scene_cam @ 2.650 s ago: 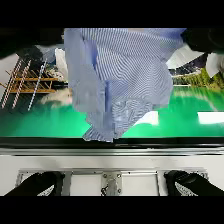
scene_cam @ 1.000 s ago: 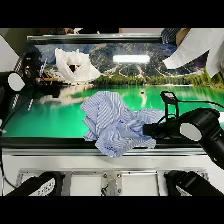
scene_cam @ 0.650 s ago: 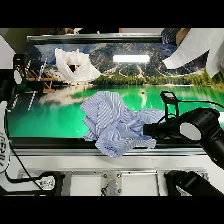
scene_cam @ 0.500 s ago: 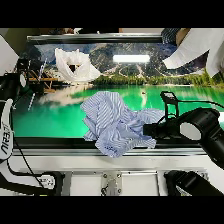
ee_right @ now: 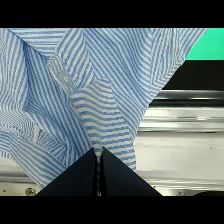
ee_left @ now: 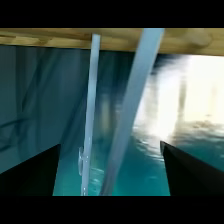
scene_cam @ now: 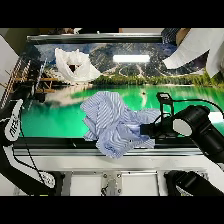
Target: Fold the clothes and pants, and hang the long-sleeved shirts on hangers.
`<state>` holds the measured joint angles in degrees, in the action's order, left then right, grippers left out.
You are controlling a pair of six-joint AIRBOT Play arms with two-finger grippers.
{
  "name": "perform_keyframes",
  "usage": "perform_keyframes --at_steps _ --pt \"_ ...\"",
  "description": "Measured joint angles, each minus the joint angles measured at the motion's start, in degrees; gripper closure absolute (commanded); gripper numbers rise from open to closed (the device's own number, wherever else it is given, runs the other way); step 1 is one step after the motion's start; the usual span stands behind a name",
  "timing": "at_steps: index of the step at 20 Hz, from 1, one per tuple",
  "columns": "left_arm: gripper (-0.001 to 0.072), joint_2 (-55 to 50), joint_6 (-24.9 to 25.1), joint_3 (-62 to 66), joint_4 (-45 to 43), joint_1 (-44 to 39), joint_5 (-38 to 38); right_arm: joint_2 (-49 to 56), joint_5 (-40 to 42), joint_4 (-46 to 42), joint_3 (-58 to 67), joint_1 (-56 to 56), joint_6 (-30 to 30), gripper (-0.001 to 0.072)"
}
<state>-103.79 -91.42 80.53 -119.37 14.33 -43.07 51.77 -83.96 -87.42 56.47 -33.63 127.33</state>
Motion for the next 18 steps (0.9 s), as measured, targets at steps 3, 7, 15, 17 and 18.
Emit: perform_keyframes --at_steps 3,7,15,17,18 --pt "0.0018 -1.40 -0.07 0.04 -0.79 0.63 2.23 1.27 0.02 0.68 0.00 0.00 0.00 0.0701" --pt "0.0181 -2.14 -0.17 0.04 -1.03 1.27 4.68 2.29 0.00 1.27 0.00 0.00 0.00 0.0701" --pt "0.0686 -1.97 0.02 -0.04 -1.14 1.03 3.23 2.62 -0.07 1.64 0.00 0.00 0.00 0.0701" --pt "0.0686 -1.38 0.00 -0.09 -0.68 0.92 2.97 2.62 -0.04 1.68 -0.02 0.00 0.00 0.0701" --pt "0.0686 -0.94 0.00 -0.09 -0.68 0.92 2.93 2.62 -0.04 1.73 -0.02 0.00 0.00 0.0701"
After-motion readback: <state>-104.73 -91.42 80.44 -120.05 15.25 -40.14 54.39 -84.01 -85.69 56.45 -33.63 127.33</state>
